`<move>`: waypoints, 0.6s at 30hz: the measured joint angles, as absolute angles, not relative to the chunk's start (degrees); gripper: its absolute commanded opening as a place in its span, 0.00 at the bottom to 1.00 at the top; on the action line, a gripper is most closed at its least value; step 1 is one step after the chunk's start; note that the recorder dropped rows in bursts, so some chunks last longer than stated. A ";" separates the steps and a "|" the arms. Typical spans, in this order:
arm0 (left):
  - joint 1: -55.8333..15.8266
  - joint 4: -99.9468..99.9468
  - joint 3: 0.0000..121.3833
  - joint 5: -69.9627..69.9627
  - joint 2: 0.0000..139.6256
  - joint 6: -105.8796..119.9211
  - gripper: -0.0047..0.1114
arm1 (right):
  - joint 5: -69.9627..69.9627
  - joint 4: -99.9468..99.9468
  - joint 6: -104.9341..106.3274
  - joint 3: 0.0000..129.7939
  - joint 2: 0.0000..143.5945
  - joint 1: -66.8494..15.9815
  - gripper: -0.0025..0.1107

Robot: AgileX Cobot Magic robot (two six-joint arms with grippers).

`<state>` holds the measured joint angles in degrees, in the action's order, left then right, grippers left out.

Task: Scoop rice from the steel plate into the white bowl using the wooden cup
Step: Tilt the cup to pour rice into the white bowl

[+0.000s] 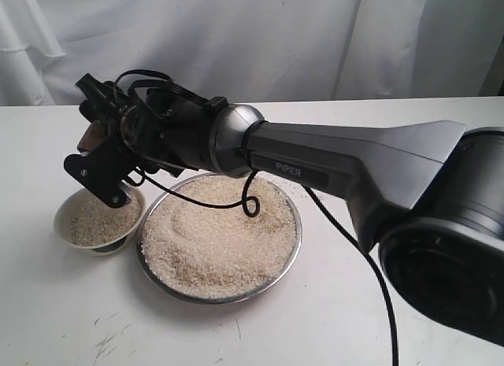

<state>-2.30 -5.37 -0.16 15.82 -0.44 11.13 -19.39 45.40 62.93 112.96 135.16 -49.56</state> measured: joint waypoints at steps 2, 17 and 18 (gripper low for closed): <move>-2.30 -5.37 -0.16 15.82 -0.44 11.13 0.04 | -19.06 45.51 62.93 112.96 135.16 -50.00 0.02; -2.30 -5.37 -0.16 15.82 -0.44 11.13 0.04 | -18.29 49.12 64.32 112.96 135.16 -51.26 0.02; -2.30 -5.37 -0.16 15.82 -0.44 11.13 0.04 | -18.29 50.09 64.32 112.96 135.16 -51.26 0.02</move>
